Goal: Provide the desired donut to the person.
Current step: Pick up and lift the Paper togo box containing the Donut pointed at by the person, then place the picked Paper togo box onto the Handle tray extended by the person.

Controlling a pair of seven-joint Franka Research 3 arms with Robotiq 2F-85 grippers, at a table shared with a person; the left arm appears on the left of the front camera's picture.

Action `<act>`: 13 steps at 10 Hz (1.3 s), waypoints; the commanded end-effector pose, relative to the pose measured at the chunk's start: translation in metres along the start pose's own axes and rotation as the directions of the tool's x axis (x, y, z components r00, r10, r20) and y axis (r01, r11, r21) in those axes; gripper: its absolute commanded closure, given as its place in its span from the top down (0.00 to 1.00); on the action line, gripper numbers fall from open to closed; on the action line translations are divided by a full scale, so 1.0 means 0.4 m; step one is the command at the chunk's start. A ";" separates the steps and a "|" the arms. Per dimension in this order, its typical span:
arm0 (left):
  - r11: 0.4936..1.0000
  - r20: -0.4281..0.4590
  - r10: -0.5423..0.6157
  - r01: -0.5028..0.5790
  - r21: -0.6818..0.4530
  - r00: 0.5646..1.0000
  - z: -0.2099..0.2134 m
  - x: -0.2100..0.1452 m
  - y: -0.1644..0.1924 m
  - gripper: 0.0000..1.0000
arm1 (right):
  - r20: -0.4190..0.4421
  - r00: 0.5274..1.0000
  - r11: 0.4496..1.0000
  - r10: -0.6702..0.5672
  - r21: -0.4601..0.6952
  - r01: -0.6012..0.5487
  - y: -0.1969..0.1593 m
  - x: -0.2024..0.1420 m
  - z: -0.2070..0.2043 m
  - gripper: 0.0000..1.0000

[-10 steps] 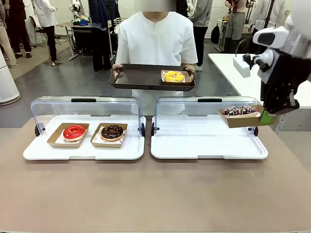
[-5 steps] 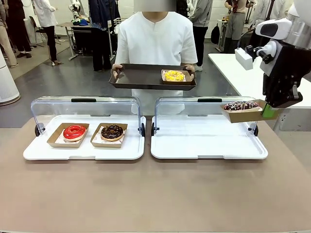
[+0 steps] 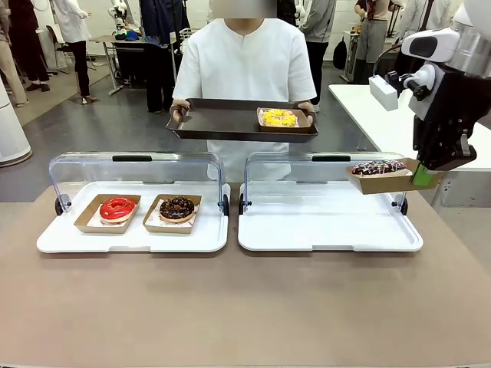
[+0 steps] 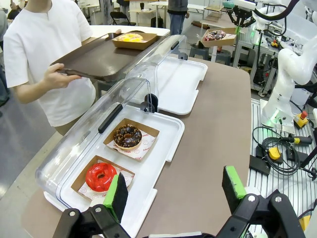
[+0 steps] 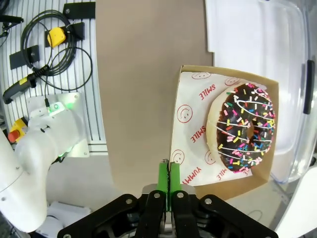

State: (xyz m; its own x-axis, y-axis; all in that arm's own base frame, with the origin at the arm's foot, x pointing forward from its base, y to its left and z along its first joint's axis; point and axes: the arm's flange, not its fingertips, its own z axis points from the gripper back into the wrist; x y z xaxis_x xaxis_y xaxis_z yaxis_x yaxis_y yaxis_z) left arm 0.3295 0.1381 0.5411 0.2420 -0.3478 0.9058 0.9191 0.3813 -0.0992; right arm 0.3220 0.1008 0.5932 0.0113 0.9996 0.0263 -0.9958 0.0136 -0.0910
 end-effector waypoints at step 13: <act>1.000 0.022 -0.021 0.021 -0.001 1.000 0.002 0.001 0.002 1.00 | 0.002 1.000 1.000 -0.011 0.002 0.011 0.007 0.001 0.001 0.00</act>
State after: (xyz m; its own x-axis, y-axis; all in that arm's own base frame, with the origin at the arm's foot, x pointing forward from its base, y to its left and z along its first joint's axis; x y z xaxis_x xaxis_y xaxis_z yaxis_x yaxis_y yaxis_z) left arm 0.3295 0.1381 0.5411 0.2420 -0.3478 0.9058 0.9191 0.3812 -0.0992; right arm 0.3221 0.1005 0.5932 0.0117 0.9996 0.0266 -0.9958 0.0141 -0.0909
